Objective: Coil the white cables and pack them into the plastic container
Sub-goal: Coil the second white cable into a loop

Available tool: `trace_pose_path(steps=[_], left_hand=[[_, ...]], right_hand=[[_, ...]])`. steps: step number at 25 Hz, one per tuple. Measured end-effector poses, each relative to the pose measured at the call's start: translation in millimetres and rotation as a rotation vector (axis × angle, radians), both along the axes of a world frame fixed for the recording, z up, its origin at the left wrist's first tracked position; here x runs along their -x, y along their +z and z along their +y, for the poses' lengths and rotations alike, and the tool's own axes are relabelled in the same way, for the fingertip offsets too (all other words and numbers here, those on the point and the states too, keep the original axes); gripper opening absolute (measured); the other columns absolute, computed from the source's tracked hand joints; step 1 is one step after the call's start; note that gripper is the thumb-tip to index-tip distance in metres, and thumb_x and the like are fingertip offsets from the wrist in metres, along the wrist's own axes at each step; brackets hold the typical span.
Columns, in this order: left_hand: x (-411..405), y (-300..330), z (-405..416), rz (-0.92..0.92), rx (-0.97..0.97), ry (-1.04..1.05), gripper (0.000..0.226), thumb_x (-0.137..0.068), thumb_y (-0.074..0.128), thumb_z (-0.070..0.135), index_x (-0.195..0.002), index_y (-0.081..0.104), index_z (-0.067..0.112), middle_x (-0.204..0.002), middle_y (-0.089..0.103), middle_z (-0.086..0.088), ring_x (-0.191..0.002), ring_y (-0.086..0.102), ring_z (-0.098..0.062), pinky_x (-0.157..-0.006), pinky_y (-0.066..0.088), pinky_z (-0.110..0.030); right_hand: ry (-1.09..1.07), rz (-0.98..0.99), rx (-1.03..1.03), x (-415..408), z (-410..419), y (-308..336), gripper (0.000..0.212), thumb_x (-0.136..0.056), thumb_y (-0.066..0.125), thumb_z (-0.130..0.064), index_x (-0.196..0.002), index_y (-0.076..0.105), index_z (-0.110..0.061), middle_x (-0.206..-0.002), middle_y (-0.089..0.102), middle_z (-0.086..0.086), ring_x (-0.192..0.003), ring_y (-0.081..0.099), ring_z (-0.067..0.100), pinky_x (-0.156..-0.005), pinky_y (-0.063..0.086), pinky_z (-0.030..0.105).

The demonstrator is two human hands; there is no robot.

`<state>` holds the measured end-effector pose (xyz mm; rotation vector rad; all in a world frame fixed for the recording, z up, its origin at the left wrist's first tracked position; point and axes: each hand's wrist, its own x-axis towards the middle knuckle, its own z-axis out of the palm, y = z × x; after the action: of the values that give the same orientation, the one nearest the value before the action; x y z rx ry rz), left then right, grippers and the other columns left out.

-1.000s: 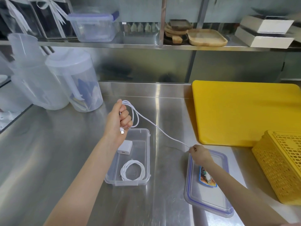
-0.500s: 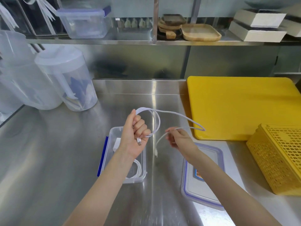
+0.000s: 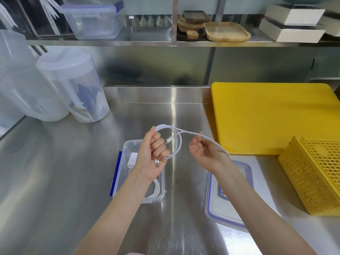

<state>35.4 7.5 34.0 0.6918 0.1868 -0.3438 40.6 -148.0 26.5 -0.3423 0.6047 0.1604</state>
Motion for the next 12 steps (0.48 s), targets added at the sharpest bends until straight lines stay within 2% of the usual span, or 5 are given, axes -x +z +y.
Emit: trace_pose_path(steps=[4, 6, 8, 12], left_hand=[[0.8, -0.6, 2.1, 0.005, -0.014, 0.005, 0.054, -0.094, 0.038, 0.031, -0.041, 0.036, 0.022, -0.042, 0.008, 0.004, -0.037, 0.006, -0.015, -0.028, 0.016, -0.014], [1.6, -1.2, 3.3, 0.002, -0.026, -0.015, 0.053, -0.093, 0.038, 0.031, -0.041, 0.035, 0.022, -0.045, 0.007, 0.005, -0.036, 0.006, -0.015, -0.028, 0.015, -0.014], [2.9, -0.6, 3.9, -0.004, -0.041, -0.044, 0.049, -0.09, 0.042, 0.032, -0.042, 0.037, 0.022, -0.044, 0.008, 0.005, -0.035, 0.005, -0.014, -0.027, 0.015, -0.013], [4.1, 3.0, 1.5, -0.01, 0.002, -0.107, 0.029, -0.075, 0.052, 0.034, -0.052, 0.062, 0.018, -0.029, 0.023, 0.004, -0.034, 0.007, -0.012, -0.026, 0.017, -0.012]], right_hand=[[0.127, 0.031, -0.026, 6.1, 3.9, -1.4, 0.039, -0.09, 0.03, 0.002, -0.059, 0.052, -0.003, -0.038, 0.051, 0.002, -0.029, 0.047, 0.012, -0.038, 0.04, 0.012], [0.167, 0.032, -0.024, 7.9, 1.8, -1.0, 0.038, -0.084, 0.034, 0.004, -0.05, 0.045, -0.008, -0.033, 0.042, -0.001, -0.026, 0.039, 0.008, -0.036, 0.033, 0.009], [0.194, 0.035, -0.078, 7.6, -3.9, -0.6, 0.032, -0.078, 0.034, 0.004, -0.051, 0.036, -0.013, -0.03, 0.035, -0.002, -0.024, 0.034, 0.007, -0.033, 0.028, 0.011], [0.305, 0.024, -0.138, 9.2, -11.8, 0.9, 0.025, -0.076, 0.031, 0.0, -0.061, 0.03, -0.02, -0.028, 0.034, -0.001, -0.022, 0.033, 0.01, -0.03, 0.026, 0.017]])
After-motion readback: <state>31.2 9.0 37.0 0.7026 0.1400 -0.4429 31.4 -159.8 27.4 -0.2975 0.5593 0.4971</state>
